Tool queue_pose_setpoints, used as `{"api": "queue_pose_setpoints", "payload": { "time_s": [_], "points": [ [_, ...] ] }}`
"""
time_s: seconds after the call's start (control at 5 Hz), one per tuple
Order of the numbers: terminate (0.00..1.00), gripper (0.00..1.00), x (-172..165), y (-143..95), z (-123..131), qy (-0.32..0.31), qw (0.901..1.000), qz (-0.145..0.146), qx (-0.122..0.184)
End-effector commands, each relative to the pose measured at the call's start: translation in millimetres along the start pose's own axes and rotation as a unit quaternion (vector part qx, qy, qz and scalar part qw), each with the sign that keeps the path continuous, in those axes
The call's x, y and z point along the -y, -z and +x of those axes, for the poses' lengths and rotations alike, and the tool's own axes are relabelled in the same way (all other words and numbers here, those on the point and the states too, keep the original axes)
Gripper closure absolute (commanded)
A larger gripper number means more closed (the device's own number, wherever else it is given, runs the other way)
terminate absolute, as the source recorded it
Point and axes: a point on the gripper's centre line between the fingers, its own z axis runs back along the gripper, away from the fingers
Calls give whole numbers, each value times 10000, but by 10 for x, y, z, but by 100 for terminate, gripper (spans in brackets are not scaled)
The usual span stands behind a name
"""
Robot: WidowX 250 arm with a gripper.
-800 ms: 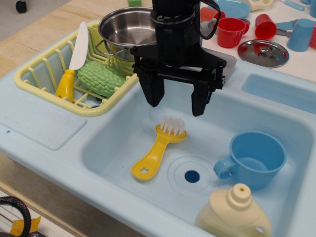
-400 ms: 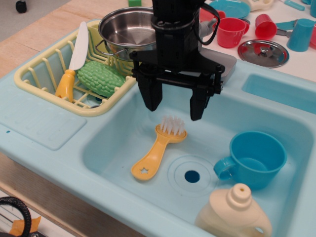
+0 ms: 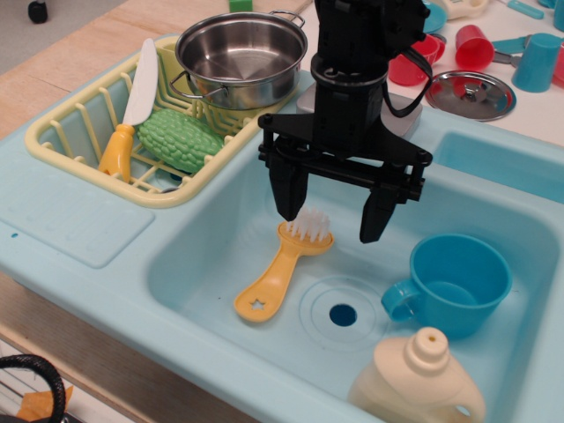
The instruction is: Put brush into pot or pan
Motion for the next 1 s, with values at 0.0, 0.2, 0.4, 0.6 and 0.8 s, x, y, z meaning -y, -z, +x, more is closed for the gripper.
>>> {"api": "queue_pose_setpoints", "payload": {
  "time_s": [0.0, 0.2, 0.4, 0.6, 0.8],
  "points": [
    [0, 0, -36, -26, 36, -74, 9997, -97, 202],
    [0, 0, -82, 25, 34, -144, 9996, -164, 205],
    [0, 0, -93, 38, 3, -210, 9992, -190, 280],
    [0, 0, -160, 77, -27, -318, 9989, -281, 185],
    [0, 0, -188, 164, -57, -345, 9981, -456, 245]
  ]
}}
